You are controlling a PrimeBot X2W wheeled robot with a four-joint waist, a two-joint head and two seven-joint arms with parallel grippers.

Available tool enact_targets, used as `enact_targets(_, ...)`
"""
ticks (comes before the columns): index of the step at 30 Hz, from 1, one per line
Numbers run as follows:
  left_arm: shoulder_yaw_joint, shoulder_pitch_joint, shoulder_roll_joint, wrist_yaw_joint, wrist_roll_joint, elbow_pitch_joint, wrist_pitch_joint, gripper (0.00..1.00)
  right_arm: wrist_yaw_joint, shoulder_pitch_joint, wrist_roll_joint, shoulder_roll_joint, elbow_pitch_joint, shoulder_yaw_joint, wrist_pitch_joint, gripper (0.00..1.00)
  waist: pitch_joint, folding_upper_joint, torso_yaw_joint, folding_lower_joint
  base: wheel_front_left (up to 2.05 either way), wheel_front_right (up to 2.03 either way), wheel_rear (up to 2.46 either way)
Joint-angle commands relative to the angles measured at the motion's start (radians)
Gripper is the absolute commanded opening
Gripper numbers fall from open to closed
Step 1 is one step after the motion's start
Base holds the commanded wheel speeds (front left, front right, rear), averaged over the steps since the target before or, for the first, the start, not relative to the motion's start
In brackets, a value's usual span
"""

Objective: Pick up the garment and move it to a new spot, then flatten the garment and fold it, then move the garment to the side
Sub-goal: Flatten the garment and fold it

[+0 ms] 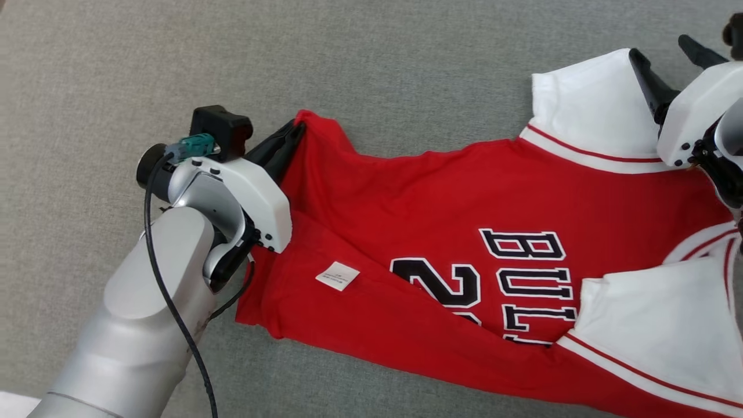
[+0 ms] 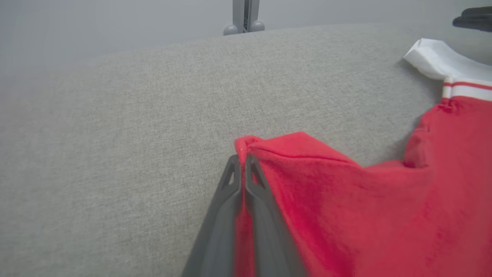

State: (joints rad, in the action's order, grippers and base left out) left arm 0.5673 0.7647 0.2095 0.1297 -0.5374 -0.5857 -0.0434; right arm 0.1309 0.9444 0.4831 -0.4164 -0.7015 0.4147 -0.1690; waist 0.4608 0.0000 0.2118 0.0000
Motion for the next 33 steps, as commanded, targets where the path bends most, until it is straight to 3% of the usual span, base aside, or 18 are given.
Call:
enact_targets(1, 0.006, 0.019, -0.001, 0.001, -0.001, 0.001, 0.005, 0.00, 0.000, 0.019, 0.016, -0.020, -0.017, 0.018, -0.011, 1.00, 0.027, 0.0000, 0.030, 0.0000, 0.00, 0.00, 0.00)
enact_targets(8, 0.033, 0.043, -0.013, 0.001, -0.012, -0.011, 0.044, 0.00, 0.000, 0.066, 0.128, -0.065, -0.060, 0.195, -0.057, 1.00, 0.043, 0.0000, 0.045, 0.0000, 0.00, 0.00, 0.00)
enact_targets(10, 0.030, 0.046, -0.008, 0.001, -0.017, -0.020, 0.055, 0.00, 0.000, 0.066, 0.171, -0.084, -0.044, 0.248, -0.062, 0.46, 0.042, 0.0000, 0.043, 0.0000, 0.00, 0.00, 0.00)
enact_targets(11, 0.026, 0.044, -0.008, 0.001, -0.023, -0.024, 0.056, 0.00, 0.000, 0.071, 0.189, -0.093, -0.038, 0.267, -0.056, 0.36, 0.041, 0.0000, 0.041, 0.0000, 0.00, 0.00, 0.00)
enact_targets(12, 0.025, 0.046, -0.005, -0.002, -0.021, -0.029, 0.062, 0.00, 0.000, 0.073, 0.213, -0.102, -0.034, 0.278, -0.049, 0.00, 0.041, 0.0000, 0.039, 0.0000, 0.00, 0.00, 0.00)
enact_targets(21, -0.001, -0.025, 0.037, -0.015, -0.056, -0.009, 0.082, 0.00, 0.000, 0.031, 0.388, -0.173, 0.093, 0.327, 0.117, 0.00, -0.011, 0.0000, -0.007, 0.0000, 0.00, 0.00, 0.00)
enact_targets(26, -0.040, -0.109, 0.087, -0.039, -0.102, 0.102, 0.072, 0.00, 0.000, -0.054, 0.448, -0.238, 0.243, 0.331, 0.213, 0.00, -0.045, 0.0000, -0.051, 0.0000, 0.00, 0.00, 0.00)
enact_targets(33, -0.086, -0.290, 0.170, -0.094, -0.173, 0.334, 0.012, 0.00, 0.000, -0.292, 0.514, -0.329, 0.484, 0.296, 0.310, 0.00, -0.081, 0.0000, -0.096, 0.0000, 0.00, 0.00, 0.00)
